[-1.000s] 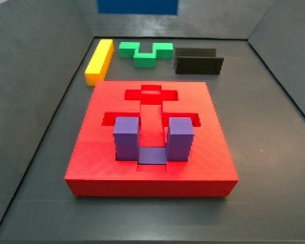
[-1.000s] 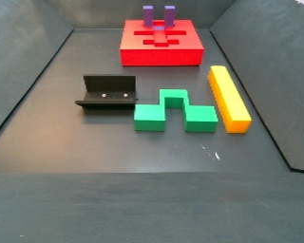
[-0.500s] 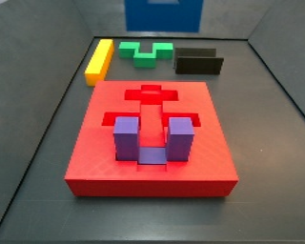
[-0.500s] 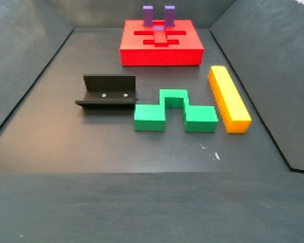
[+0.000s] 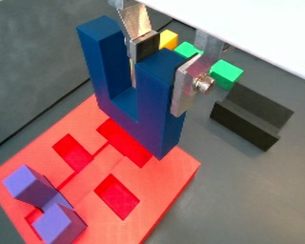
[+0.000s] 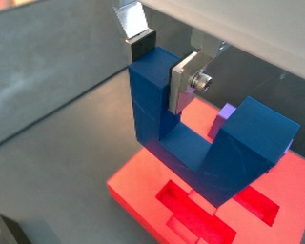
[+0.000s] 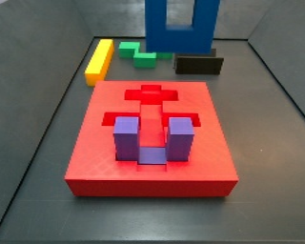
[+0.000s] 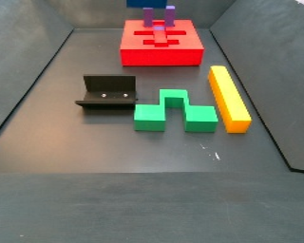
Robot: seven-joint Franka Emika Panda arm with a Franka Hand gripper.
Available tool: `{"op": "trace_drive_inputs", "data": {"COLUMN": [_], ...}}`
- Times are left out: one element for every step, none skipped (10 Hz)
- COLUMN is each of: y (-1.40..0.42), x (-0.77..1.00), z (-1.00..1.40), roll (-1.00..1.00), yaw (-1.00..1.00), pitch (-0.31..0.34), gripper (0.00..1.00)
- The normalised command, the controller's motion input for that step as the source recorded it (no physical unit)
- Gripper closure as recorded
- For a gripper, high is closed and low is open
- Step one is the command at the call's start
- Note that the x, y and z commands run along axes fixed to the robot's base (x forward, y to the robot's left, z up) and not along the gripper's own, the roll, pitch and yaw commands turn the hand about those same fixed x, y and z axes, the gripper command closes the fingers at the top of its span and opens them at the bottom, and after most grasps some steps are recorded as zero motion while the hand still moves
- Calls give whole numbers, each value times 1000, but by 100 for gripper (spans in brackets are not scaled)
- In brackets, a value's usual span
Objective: Pick up the blue object. Move up. Move to above the board. Insert the blue object.
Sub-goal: Insert the blue object.
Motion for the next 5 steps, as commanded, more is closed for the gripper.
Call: {"op": "trace_drive_inputs", "data": {"y": [-163,-200,-154,-111,0], "x": [-123,-203,-131,-94,-6], "z": [-346,-340,-260,-320,-360], "roll": [274,300,264,170,81], "yaw": [426,486,423,194,0], "pitch": [-3,-26,-6,-7,-29], "gripper": [100,100,100,100,100]}}
